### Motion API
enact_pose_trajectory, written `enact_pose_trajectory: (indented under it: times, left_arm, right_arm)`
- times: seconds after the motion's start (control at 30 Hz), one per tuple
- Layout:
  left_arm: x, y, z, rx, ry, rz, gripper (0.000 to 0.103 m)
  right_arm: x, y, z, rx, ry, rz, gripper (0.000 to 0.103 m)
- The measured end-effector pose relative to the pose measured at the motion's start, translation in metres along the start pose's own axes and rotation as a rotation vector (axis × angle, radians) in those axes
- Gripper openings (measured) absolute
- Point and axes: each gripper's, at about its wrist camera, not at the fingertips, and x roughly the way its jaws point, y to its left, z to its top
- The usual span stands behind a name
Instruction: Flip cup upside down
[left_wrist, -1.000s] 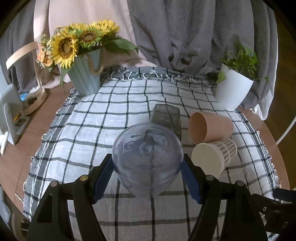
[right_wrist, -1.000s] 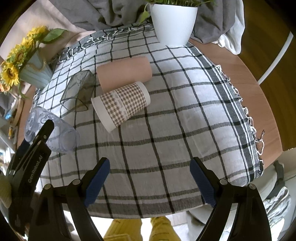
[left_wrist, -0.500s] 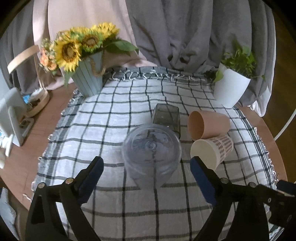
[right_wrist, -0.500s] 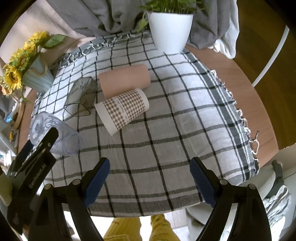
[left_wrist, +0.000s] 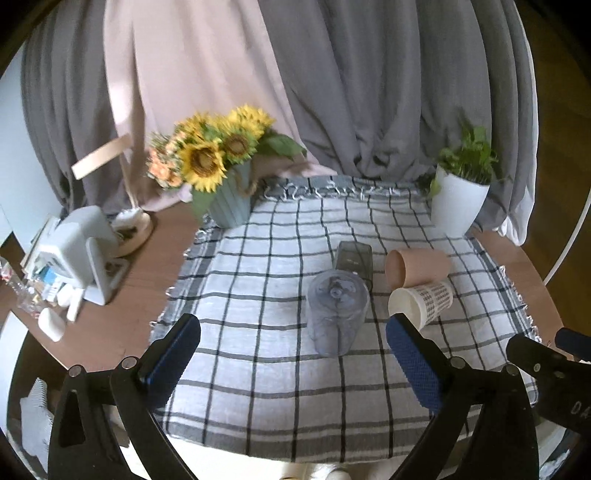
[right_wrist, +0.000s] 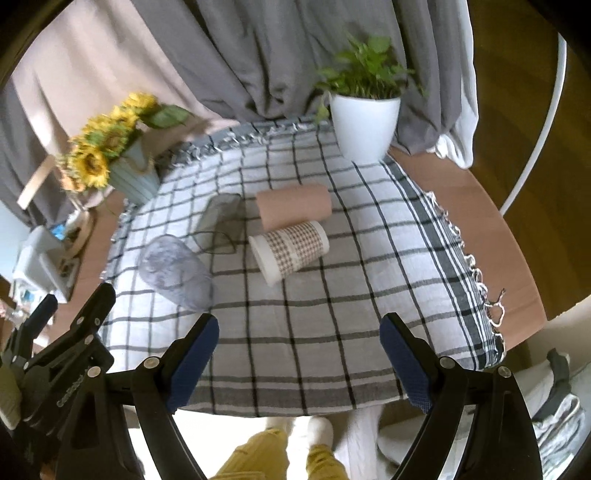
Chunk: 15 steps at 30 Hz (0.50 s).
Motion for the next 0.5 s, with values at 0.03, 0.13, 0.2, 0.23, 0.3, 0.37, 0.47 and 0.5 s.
enact_pose_trajectory:
  times: [0.03,0.13,0.2,0.23,0.3,0.37,0.47,0.5]
  left_arm:
    - [-0.008,0.001,0.000,-0.002,-0.004,0.003,0.103]
    - [-0.024,0.004,0.000,-0.004,-0.016,0.009,0.103]
    - [-0.032,0.004,-0.001,-0.006,-0.021,0.013,0.103]
    - [-0.036,0.004,-0.001,-0.008,-0.024,0.010,0.103]
    - [-0.043,0.005,-0.002,-0.011,-0.033,0.008,0.103]
    - [-0.048,0.007,-0.002,-0.016,-0.039,0.004,0.103]
    - [-0.053,0.010,-0.001,-0.024,-0.041,-0.004,0.103]
    - [-0.054,0.010,0.000,-0.025,-0.043,-0.001,0.103]
  right_arm:
    - [-0.006,0.002,-0.001,-0.007,-0.014,0.006,0.089]
    - [-0.026,0.008,-0.005,-0.034,-0.066,0.025,0.089]
    - [-0.037,0.011,-0.007,-0.047,-0.102,0.025,0.089]
    - [-0.042,0.013,-0.008,-0.053,-0.121,0.022,0.089]
    - [-0.052,0.017,-0.010,-0.064,-0.158,0.011,0.090]
    - [-0.060,0.020,-0.012,-0.079,-0.189,0.013,0.091]
    - [-0.068,0.025,-0.014,-0.096,-0.208,0.019,0.091]
    - [-0.070,0.026,-0.015,-0.103,-0.215,0.022,0.091]
